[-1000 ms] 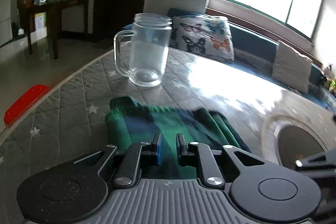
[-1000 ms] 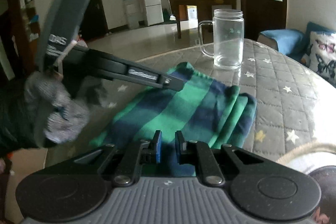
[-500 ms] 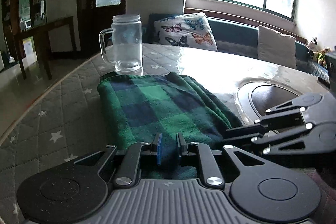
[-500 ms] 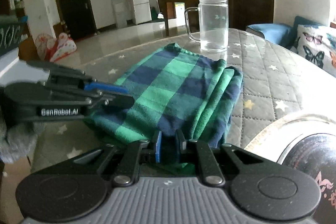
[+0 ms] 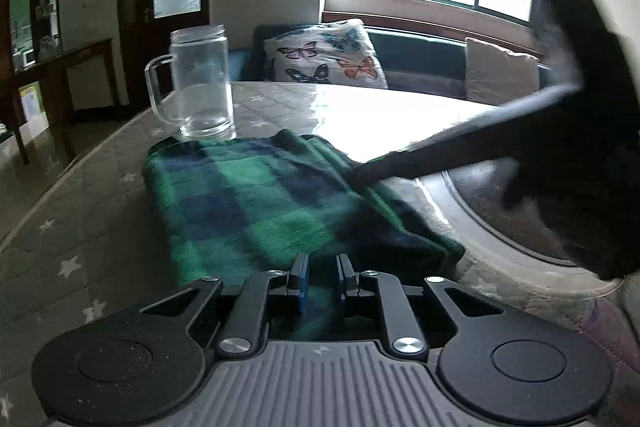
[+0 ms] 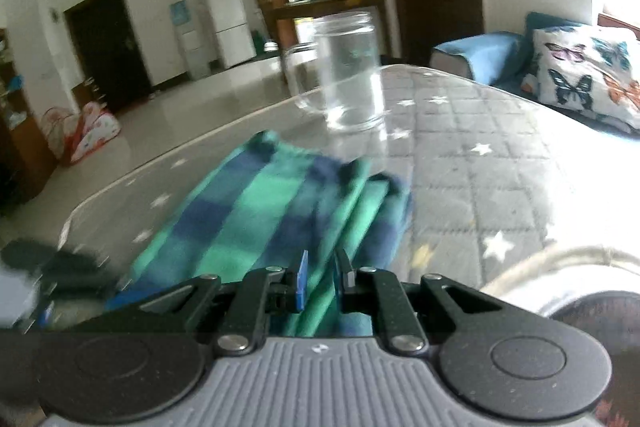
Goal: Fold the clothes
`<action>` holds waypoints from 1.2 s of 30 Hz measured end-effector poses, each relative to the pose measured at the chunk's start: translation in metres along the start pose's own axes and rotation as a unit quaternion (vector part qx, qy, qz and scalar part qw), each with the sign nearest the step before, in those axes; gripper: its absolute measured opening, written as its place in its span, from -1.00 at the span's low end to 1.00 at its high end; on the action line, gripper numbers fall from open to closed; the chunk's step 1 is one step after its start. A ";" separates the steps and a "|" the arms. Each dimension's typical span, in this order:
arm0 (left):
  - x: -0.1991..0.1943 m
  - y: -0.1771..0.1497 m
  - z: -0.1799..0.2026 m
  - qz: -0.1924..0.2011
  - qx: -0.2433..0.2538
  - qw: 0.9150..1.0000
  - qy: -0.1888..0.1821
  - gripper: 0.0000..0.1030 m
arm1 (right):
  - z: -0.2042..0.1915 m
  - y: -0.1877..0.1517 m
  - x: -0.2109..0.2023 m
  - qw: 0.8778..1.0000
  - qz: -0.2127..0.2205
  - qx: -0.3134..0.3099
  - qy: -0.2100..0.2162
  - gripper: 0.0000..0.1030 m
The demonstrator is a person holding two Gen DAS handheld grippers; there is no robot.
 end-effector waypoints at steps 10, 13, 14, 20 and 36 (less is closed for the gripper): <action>0.014 0.009 0.029 0.004 0.022 0.999 -0.029 -0.68 | 0.043 0.040 0.046 0.999 0.007 0.029 -0.039 -0.76; 0.016 0.010 0.034 0.003 0.025 0.999 -0.030 -0.61 | 0.042 0.040 0.042 0.999 0.008 0.027 -0.040 -0.75; 0.015 0.010 0.034 0.004 0.025 0.999 -0.030 -0.60 | 0.041 0.040 0.040 0.999 0.008 0.027 -0.040 -0.75; -0.003 0.007 0.028 0.015 0.022 0.999 -0.021 -0.20 | 0.011 0.021 0.002 1.000 0.004 0.000 -0.016 -0.75; -0.059 -0.028 -0.015 0.011 -0.033 0.998 0.052 0.90 | -0.022 -0.049 -0.055 0.999 0.016 0.038 -0.012 -0.66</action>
Point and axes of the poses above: each gripper's, at about its wrist camera, not at the fingertips, and x roughly the way its jaws point, z to its right, y to its top, the point moved 2 cm from there along x, roughly the way its jaws point, and after that the axes turned 10 degrees about y, right-handed, at the moved point
